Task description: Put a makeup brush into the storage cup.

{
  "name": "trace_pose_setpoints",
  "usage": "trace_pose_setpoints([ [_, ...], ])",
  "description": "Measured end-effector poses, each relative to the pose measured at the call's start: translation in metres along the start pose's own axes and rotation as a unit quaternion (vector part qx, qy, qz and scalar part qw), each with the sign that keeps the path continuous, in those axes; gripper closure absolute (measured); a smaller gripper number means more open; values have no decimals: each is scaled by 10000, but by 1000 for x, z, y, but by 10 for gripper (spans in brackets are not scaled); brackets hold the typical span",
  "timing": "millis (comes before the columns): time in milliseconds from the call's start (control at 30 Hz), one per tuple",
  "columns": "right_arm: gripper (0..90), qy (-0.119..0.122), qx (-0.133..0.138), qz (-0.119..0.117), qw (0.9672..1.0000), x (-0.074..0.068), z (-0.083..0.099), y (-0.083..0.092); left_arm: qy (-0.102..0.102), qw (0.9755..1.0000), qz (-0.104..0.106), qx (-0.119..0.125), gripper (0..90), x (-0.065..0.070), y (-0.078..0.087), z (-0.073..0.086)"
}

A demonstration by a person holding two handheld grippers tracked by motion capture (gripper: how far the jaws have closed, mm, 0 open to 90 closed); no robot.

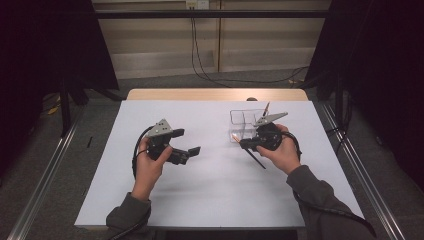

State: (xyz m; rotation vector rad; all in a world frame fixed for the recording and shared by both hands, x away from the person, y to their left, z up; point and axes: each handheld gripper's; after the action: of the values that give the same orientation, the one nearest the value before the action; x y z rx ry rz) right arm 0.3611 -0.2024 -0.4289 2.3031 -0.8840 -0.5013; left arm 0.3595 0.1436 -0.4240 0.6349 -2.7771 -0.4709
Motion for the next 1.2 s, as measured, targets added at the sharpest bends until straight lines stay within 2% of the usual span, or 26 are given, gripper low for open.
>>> trace_pose_setpoints([
  [400, 847, -208, 693, -12, 9974, 0, -2, 10, 2, 10000, -38, -3, 37, 0, 1, 0],
  [633, 847, -241, 923, -44, 9954, 0, -4, 14, -1, 10000, -34, -5, 37, 0, 1, 0],
  [1000, 847, -331, 1292, -100, 9910, -1, -8, 21, 4, 10000, -31, 4, 37, 0, 1, 0],
  [1200, 847, -413, 1550, -80, 9870, 2, -10, 28, 21, 10000, 3, 49, 37, -1, 1, 0],
])
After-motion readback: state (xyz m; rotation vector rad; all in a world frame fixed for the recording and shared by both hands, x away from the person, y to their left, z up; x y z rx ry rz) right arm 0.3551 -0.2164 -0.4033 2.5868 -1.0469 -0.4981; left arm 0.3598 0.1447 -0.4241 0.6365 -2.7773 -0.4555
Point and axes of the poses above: each handheld gripper's, and its own axes: y roughly backward along the jaws, z roughly out of its underside, x roughly to its right, and after that the axes turned 3 degrees about z, right-handed
